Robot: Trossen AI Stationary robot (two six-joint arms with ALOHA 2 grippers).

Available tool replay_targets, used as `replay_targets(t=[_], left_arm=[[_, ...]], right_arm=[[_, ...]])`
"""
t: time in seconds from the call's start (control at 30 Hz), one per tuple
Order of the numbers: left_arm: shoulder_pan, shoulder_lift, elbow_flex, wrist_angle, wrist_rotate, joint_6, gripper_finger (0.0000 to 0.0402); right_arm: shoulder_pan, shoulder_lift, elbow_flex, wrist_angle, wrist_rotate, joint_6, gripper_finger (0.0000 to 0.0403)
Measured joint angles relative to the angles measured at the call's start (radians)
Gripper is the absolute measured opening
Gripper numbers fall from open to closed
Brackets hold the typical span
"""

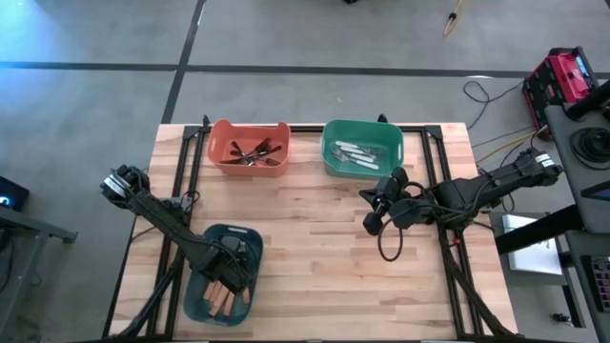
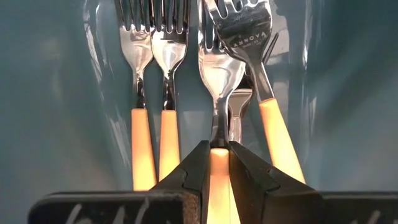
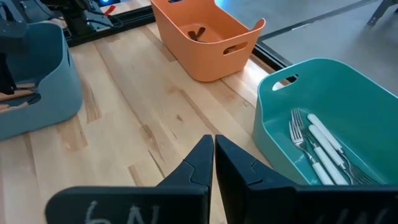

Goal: Sort silverware by color (type)
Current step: Adjust the orange forks in the blue-green bin

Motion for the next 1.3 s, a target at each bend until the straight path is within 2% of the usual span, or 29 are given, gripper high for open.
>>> replay_targets(t=[0.33, 0.5, 1.3], left_arm=[[0.002, 0.000, -0.002, -0.013, -0.002, -0.001, 0.0036], [0.005, 0.000, -0.005, -0.030, -0.048, -0.004, 0.0036], [0.006, 0.000, -0.013, -0.045, -0.055, -0.043, 0.0041]], right_arm=[[0.000, 0.000, 0.000, 0.000, 0.000, -0.011, 0.0009], [0.000, 0.000, 0.000, 0.000, 0.001, -0.021, 0.0009], [0.000, 0.000, 0.000, 0.000, 0.010, -0.037, 0.0009]])
